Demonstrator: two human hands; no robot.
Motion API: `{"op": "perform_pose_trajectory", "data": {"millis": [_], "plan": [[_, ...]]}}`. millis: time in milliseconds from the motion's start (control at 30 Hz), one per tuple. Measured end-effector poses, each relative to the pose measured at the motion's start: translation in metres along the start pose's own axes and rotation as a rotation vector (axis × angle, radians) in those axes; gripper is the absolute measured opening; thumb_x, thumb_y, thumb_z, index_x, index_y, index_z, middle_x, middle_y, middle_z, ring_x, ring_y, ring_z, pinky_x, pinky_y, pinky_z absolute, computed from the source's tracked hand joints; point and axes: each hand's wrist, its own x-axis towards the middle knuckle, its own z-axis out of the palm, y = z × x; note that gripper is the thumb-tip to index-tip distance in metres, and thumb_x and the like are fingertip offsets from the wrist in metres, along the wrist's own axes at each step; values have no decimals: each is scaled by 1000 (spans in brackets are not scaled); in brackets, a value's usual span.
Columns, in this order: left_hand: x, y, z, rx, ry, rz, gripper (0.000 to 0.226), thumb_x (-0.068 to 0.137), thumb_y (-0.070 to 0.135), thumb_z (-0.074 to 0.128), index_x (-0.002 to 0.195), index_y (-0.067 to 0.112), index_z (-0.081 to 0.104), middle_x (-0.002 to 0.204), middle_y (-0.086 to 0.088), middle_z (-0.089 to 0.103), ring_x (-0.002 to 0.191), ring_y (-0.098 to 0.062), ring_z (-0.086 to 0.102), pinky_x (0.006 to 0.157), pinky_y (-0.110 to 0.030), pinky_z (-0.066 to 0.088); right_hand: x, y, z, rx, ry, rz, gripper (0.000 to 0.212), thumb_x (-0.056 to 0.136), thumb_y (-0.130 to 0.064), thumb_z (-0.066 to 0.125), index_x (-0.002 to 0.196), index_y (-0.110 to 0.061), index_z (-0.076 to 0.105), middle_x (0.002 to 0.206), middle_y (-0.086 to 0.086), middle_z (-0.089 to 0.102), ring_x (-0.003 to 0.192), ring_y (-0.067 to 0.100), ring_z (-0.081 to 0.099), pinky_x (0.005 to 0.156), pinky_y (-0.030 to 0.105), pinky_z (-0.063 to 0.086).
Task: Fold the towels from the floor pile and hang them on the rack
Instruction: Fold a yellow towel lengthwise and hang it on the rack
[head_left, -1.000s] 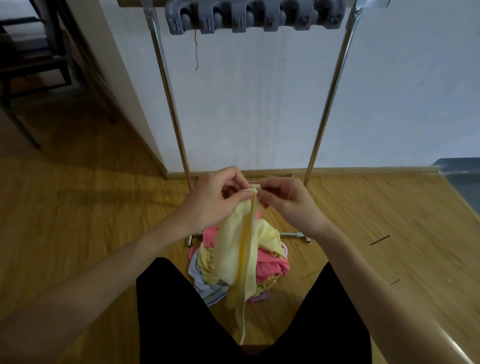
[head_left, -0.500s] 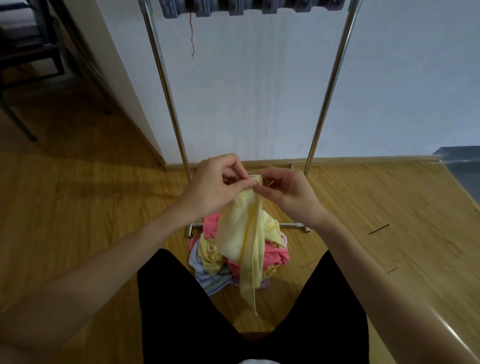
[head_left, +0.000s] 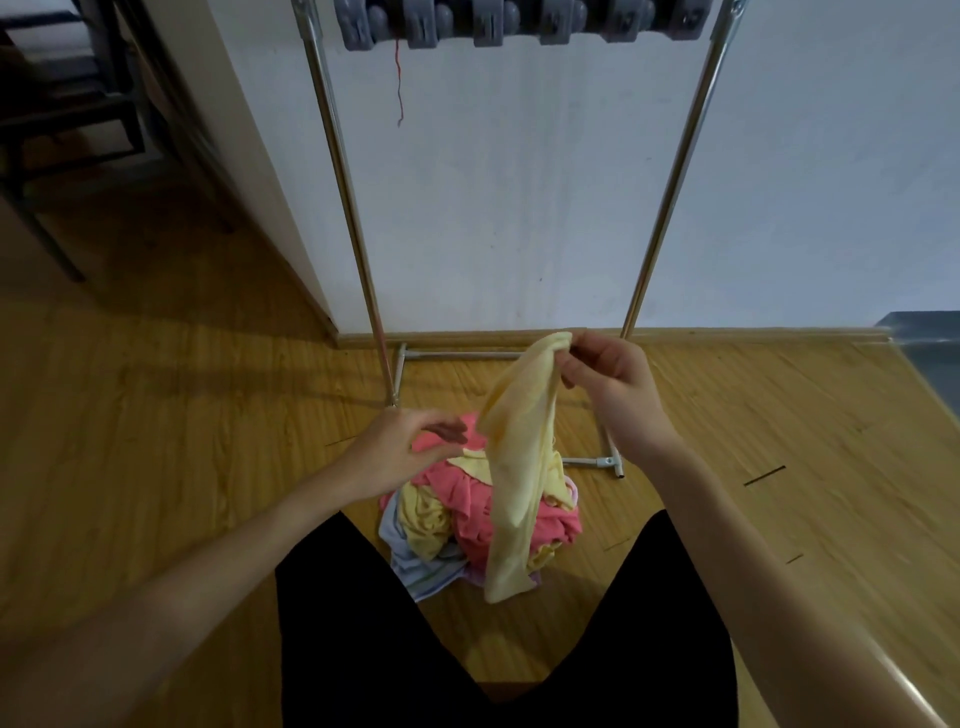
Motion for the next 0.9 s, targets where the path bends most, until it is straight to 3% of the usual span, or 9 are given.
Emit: {"op": "perform_pose_trajectory", "data": {"millis": [200, 367, 500, 633, 767, 900], "plan": [[7, -2, 12, 27, 131, 120, 41, 85, 21, 69, 124, 21, 58, 116, 6, 54, 97, -2, 58, 82, -10, 44, 0, -4, -1, -21, -33, -3, 15, 93, 5, 50, 98, 9, 64, 80, 4, 64, 73, 8, 57, 66, 20, 45], [26, -1, 20, -35, 98, 112, 29, 85, 24, 67, 114, 19, 63, 118, 5, 50, 107, -2, 51, 87, -14, 44, -3, -7, -6, -54, -46, -8, 14, 92, 6, 50, 97, 8, 63, 76, -1, 62, 70, 7, 54, 64, 20, 43], [31, -8, 25, -22, 62, 87, 17, 86, 21, 67, 103, 23, 66, 113, 12, 56, 103, -2, 55, 85, -25, 50, -6, -9, -14, -32, 21, 8, 14, 93, 4, 51, 98, 8, 63, 75, 3, 61, 69, 13, 52, 62, 20, 42], [32, -3, 9, -22, 98, 38, 23, 83, 38, 62, 94, 19, 68, 105, 16, 60, 92, 2, 59, 79, -20, 51, -10, 3, -25, -65, 125, 26, 15, 95, -2, 50, 99, 5, 63, 81, 19, 57, 71, 26, 47, 63, 31, 41], [33, 13, -25, 68, 145, 53, 9, 81, 21, 69, 87, 15, 70, 84, 9, 67, 85, 2, 61, 75, -22, 52, -15, 18, -30, -84, 208, 75, 14, 95, -3, 51, 95, 8, 60, 75, 16, 50, 66, 24, 39, 57, 30, 34], [31, 39, -51, 122, 205, 155, 6, 79, 17, 72, 83, 12, 71, 80, 5, 69, 80, -7, 63, 73, -18, 52, -15, 20, -33, -105, 253, 84, 13, 95, -5, 52, 92, 1, 63, 71, 4, 55, 64, 10, 48, 59, 21, 40]]}}
